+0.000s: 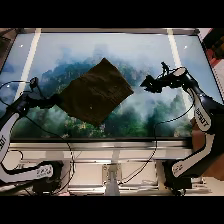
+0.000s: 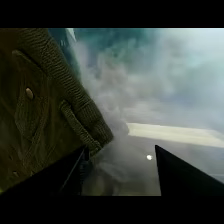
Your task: Fold the clothes and pants, and hang the long-sleeved shirts on hangers.
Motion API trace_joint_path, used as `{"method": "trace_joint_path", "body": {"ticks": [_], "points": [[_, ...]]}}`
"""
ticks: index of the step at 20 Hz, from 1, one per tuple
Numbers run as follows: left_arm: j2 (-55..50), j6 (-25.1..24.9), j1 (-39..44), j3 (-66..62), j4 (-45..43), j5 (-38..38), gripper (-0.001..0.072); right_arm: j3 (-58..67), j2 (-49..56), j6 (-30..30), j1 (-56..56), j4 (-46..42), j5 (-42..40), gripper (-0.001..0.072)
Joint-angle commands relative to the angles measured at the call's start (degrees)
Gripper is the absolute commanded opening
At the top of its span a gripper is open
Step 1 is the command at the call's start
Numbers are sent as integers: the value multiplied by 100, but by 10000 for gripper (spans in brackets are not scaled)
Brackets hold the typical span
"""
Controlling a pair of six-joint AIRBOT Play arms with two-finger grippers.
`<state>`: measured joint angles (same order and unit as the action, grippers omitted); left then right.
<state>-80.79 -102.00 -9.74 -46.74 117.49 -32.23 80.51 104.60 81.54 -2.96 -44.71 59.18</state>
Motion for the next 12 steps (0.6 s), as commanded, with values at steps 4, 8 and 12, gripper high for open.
{"method": "trace_joint_path", "body": {"ticks": [4,8,12], "points": [[-7,323,474,-4,13,658,200,2,439,195,699,286,-179,559],[-4,321,498,-7,2,798,11,2,455,509,1185,278,-1067,540],[17,564,501,-7,2,466,7,74,448,612,1335,289,-1550,84]]}}
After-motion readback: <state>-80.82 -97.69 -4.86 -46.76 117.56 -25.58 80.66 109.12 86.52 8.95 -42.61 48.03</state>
